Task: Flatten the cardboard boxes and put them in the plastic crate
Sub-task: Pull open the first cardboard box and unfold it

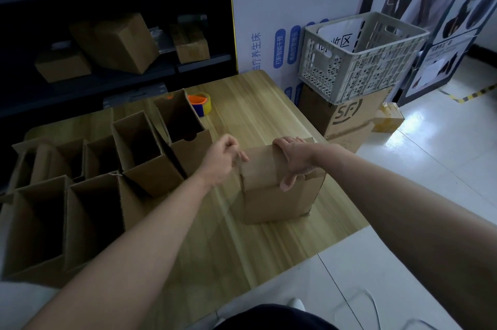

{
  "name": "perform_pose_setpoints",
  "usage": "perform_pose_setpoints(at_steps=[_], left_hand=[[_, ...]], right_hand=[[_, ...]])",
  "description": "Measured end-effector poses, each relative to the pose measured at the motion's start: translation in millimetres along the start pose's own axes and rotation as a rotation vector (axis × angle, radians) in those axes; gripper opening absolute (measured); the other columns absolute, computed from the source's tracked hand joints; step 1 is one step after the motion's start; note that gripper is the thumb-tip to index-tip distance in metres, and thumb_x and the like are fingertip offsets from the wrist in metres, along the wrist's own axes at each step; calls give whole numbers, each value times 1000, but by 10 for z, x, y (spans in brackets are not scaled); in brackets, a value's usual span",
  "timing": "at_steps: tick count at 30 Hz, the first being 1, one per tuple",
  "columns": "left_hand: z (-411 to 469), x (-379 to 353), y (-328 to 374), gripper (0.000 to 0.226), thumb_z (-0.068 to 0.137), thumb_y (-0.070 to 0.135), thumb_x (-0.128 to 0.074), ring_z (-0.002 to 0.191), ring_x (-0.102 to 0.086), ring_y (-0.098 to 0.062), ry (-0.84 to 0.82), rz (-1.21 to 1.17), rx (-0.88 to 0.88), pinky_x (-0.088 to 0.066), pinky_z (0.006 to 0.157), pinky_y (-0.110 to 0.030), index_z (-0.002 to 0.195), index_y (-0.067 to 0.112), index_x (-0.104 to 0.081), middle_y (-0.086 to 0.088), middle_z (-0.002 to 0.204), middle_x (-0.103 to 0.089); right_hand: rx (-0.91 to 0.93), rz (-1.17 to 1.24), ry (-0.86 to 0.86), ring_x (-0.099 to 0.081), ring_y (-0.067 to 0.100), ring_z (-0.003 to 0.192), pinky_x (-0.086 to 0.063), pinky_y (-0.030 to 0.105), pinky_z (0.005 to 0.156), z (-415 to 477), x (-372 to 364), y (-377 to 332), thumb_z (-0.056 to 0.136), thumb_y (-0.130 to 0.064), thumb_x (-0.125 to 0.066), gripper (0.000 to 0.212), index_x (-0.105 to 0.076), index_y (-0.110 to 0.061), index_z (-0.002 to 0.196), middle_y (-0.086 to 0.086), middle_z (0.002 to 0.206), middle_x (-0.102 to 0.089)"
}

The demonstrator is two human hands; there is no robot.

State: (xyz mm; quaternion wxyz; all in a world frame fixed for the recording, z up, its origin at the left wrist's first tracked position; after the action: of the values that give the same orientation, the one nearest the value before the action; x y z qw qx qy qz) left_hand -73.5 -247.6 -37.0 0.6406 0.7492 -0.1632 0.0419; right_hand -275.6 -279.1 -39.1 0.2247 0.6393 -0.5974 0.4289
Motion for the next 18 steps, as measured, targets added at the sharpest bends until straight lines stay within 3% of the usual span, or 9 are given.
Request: perform_pose_setpoints(at_steps=[3, 5, 7, 9, 11, 14, 18], left_hand=[[-14, 229, -91, 15, 100, 9, -38, 68, -58, -19, 190, -176, 65, -52, 62, -29, 87, 10, -47, -8, 75, -59], [-32, 267, -184, 12, 100, 18, -42, 70, -58, -19, 201, -263, 166, -56, 66, -32, 93, 9, -47, -9, 80, -57], [-47, 221, -252, 23, 93, 29, -56, 80, -60, -19, 143, -226, 251, -58, 69, -34, 105, 12, -44, -8, 94, -54], [-62, 130, -281, 46, 85, 18, -69, 88, -61, -20, 94, -145, 291, -57, 61, -27, 116, 21, -35, -6, 104, -48], [-68, 44, -272, 58, 81, 0, -69, 84, -62, -20, 96, -252, 321, -54, 53, -21, 121, 23, -33, -5, 101, -46], [-47, 18, -231, 56, 79, -11, -65, 83, -62, -20, 134, -407, 310, -56, 56, -22, 124, 14, -42, -5, 97, -47], [38, 165, -136, 47, 82, -12, -58, 85, -64, -25, 249, -589, 262, -59, 73, -35, 121, 12, -48, -10, 98, -53]], right_hand=[[-17, -31, 6, -21, 29, 140, -27, 52, 110, -12, 42, -27, 52, -55, -84, 127, -9, -27, 150, 1, 154, -20], [-37, -77, -8, -19, 30, 141, -25, 53, 111, -18, 71, -73, 53, -55, -84, 126, -7, -27, 150, 1, 155, -19], [-26, -148, -20, -10, 32, 144, -16, 56, 114, 2, 60, -167, 56, -53, -83, 127, -1, -29, 151, 2, 157, -12], [14, -224, -17, 1, 33, 145, -4, 57, 115, 34, -6, -331, 58, -51, -82, 130, 7, -29, 150, 3, 159, -3], [52, -242, 12, 7, 34, 144, 1, 59, 113, 73, -99, -519, 57, -55, -81, 134, 13, -29, 149, 5, 159, 1], [110, -251, 117, -5, 36, 143, -3, 62, 111, 98, -134, -667, 57, -52, -82, 135, 14, -30, 149, 9, 156, -10], [176, -159, 231, -18, 35, 137, -21, 62, 109, 71, 97, -624, 56, -49, -81, 132, 14, -37, 147, 7, 150, -16]])
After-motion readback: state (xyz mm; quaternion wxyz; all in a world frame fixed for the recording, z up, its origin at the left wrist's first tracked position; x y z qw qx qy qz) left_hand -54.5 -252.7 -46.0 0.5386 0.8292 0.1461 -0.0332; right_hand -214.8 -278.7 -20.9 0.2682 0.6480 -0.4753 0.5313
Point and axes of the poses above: each hand's wrist, its own z-axis towards the middle knuckle, its own x-axis out of the back of the hand, y = z × x, the point moved 2 cm from there along z, towards the middle knuckle
